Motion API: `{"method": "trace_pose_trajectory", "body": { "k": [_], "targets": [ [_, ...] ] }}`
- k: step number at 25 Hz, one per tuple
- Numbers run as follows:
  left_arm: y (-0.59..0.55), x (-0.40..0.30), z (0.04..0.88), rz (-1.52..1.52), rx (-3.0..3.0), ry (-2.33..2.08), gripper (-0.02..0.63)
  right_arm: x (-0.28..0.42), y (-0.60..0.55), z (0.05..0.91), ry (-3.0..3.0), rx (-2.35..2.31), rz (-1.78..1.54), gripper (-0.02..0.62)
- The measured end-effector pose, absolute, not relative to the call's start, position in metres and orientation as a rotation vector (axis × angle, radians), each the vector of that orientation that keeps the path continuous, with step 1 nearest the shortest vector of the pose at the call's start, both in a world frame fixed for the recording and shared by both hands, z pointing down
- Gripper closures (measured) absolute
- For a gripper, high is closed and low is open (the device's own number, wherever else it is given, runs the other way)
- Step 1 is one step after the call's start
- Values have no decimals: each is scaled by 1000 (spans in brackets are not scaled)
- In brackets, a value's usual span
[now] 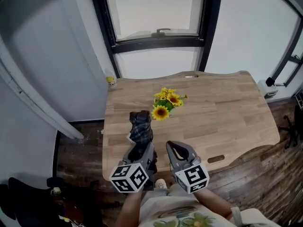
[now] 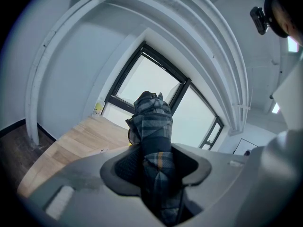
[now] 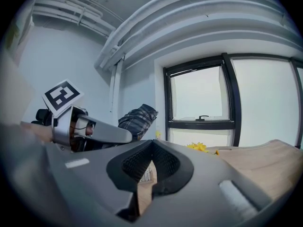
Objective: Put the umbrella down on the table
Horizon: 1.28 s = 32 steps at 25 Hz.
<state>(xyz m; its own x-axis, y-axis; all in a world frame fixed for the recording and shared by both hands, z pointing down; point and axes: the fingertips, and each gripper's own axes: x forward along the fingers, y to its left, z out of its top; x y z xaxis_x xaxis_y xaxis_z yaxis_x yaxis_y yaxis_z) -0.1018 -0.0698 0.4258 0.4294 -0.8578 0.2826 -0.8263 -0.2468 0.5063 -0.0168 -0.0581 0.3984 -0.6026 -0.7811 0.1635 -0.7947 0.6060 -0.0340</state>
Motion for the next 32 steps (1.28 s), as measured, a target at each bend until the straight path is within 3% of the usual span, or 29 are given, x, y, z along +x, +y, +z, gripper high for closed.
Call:
{"method": "trace_pose_trajectory", "body": {
  "k": [32],
  "targets": [
    [-106,-82,511,87,1975,-1299,416,-11,-105,443,-2610,1318,238,595]
  ]
}}
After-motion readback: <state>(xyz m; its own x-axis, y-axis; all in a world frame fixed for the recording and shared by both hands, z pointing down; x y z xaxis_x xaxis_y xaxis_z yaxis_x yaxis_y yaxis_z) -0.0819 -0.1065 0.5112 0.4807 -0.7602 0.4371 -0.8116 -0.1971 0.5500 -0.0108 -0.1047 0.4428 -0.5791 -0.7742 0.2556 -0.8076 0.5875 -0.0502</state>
